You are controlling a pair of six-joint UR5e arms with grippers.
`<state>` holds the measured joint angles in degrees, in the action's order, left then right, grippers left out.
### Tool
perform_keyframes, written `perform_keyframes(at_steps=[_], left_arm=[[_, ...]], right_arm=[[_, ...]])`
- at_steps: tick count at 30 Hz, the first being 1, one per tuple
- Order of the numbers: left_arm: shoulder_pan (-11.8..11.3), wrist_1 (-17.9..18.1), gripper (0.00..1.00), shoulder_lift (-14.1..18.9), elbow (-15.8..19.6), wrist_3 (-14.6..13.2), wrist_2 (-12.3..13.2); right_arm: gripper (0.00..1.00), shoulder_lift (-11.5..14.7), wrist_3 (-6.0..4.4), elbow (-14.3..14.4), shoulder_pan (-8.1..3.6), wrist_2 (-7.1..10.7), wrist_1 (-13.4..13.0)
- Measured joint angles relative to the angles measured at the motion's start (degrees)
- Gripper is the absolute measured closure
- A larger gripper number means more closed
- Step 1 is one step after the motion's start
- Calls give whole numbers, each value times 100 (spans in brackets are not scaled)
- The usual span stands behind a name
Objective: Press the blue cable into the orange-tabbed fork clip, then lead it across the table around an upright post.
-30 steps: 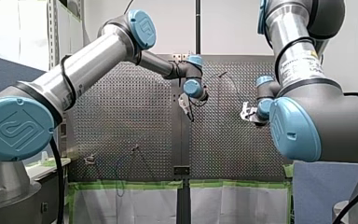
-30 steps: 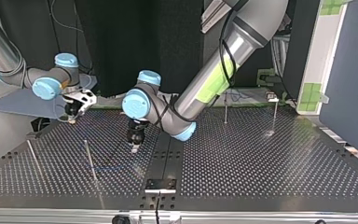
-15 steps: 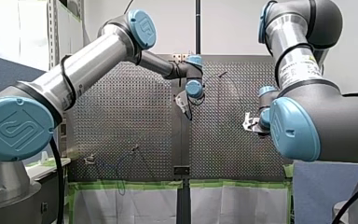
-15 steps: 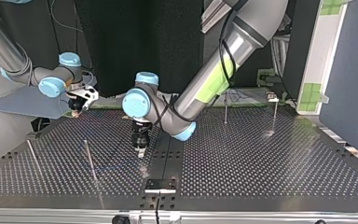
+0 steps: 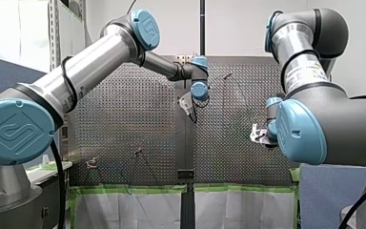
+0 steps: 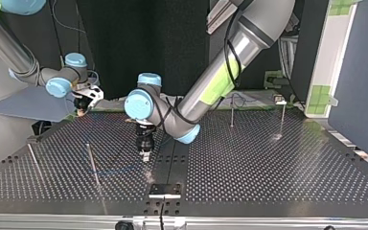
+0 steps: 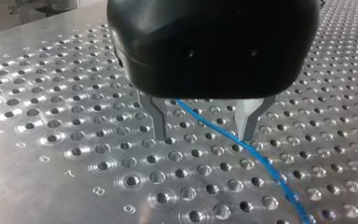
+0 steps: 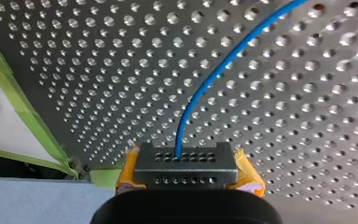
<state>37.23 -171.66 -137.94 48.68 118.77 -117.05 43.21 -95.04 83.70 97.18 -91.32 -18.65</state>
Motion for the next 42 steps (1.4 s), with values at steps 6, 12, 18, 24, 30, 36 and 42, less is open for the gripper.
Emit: perform_keyframes(at_steps=[6,12,18,24,30,36,42], left_arm=[[9,-2,27,-4,0,5,-13],[3,-24,27,-4,0,6,-9],[-1,-50,27,-3,1,-7,-24],[-3,-71,27,-5,0,-11,-70],[-3,-98,27,-5,1,-14,-76],[-6,-125,27,-5,0,-19,-76],[-13,-145,27,-6,-1,-20,-76]], right_arm=[[100,-240,-29,-3,-2,-27,-298],[100,-461,-39,-4,0,-156,-486],[100,-596,-42,-4,1,-273,-596],[100,-788,-48,-6,10,-481,-763],[100,-962,-51,-9,24,-601,-902],[100,-1129,-51,-34,36,-620,-996],[100,-1390,-51,-153,70,-622,-1003]])
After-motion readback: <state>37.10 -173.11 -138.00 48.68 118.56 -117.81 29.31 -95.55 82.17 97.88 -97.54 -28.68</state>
